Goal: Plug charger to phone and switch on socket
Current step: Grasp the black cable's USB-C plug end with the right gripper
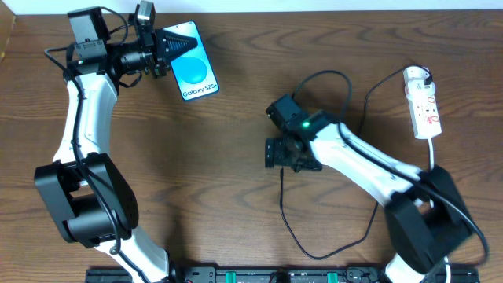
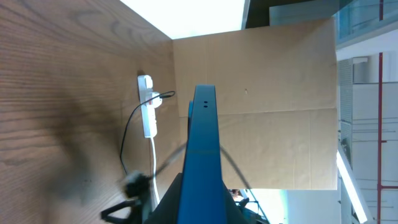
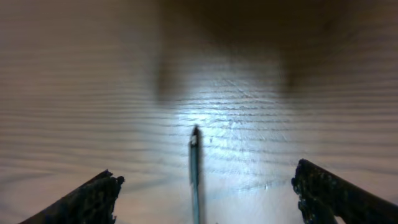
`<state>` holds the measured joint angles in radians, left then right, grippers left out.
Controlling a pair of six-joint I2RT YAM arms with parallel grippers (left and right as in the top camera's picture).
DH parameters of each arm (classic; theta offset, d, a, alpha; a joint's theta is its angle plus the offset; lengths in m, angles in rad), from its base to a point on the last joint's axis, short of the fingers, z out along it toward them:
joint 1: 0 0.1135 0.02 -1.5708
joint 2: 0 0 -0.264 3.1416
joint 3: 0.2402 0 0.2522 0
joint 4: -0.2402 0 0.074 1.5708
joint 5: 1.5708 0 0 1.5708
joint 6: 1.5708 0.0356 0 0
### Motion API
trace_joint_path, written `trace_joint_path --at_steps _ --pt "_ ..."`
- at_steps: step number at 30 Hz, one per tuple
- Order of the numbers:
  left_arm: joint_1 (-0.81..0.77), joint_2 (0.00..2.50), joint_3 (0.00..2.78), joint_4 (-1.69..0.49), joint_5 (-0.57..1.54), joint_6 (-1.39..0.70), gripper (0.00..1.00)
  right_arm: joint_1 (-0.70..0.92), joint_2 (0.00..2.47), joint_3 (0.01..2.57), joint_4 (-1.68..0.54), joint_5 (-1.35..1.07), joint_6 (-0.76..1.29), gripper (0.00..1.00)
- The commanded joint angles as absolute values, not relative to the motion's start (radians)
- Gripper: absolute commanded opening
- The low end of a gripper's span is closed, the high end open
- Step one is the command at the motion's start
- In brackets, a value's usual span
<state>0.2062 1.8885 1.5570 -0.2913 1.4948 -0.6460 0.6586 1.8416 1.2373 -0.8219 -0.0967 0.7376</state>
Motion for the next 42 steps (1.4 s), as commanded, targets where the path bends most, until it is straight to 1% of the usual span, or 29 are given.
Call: trace_joint_path --at_steps 1,2,4,10,12,16,21,27,30,42 --pt "0.209 1.863 1.56 -0.29 1.537 -0.632 0.07 0.664 1.894 1.229 -0.825 -0.202 0.754 0.82" --pt "0.209 1.863 1.56 -0.29 1.537 -0.632 0.07 0.664 1.903 1.229 -0.827 -0.221 0.754 0.81" --pt "0.209 1.863 1.56 -0.29 1.536 -0.632 0.08 0.667 1.905 1.229 -0.835 -0.229 0.755 0.75" --pt "0.209 1.863 1.56 -0.29 1.537 -0.632 0.08 0.699 1.905 1.229 -0.857 -0.233 0.764 0.72" --pt "0.209 1.863 1.56 -0.29 1.537 -0.632 0.07 0.717 1.905 1.229 -0.853 -0.195 0.774 0.68" --pt "0.209 1.863 1.56 -0.29 1.537 -0.632 0.07 0.733 1.905 1.228 -0.838 -0.158 0.773 0.64" --pt "0.209 1.863 1.56 -0.29 1.537 -0.632 0.07 0.735 1.905 1.228 -0.829 -0.094 0.793 0.62" --pt "0.209 1.863 1.56 -0.29 1.537 -0.632 0.07 0.735 1.905 1.229 -0.826 -0.073 0.793 0.6" --pt "0.209 1.863 1.56 -0.29 1.537 -0.632 0.07 0.735 1.906 1.228 -0.825 -0.069 0.793 0.55" --pt "0.209 1.863 1.56 -0.29 1.537 -0.632 0.07 0.735 1.93 1.228 -0.826 -0.074 0.815 0.54"
